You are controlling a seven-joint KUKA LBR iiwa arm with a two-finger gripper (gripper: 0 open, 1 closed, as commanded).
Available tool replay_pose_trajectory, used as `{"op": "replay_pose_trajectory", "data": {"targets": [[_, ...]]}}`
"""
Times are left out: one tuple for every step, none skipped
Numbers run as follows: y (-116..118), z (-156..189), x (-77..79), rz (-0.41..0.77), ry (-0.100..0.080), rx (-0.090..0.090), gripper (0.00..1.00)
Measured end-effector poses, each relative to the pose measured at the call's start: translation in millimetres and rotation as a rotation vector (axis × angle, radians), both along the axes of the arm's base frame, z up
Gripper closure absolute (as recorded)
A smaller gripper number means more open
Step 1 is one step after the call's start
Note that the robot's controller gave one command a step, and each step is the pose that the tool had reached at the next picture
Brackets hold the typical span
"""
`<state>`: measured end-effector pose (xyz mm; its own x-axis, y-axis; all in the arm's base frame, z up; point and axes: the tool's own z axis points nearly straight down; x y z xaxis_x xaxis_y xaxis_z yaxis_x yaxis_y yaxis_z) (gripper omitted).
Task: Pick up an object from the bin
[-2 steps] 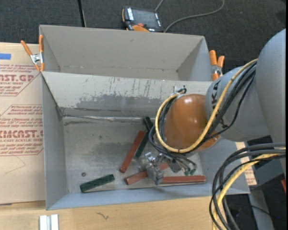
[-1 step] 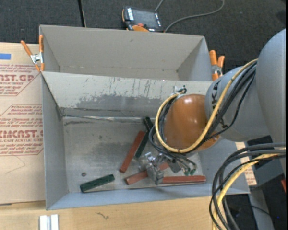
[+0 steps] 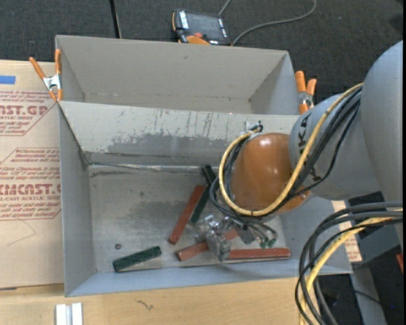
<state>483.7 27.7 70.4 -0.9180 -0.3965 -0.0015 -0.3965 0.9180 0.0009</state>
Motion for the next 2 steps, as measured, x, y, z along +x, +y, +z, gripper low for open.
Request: {"op": "replay_pose_trajectory", "data": {"targets": [[0.0, 0.0, 0.0, 0.0, 0.0, 0.0, 1.0], [0.2, 0.4, 2.1, 0.0, -0.01, 0.001, 0.0]]}}
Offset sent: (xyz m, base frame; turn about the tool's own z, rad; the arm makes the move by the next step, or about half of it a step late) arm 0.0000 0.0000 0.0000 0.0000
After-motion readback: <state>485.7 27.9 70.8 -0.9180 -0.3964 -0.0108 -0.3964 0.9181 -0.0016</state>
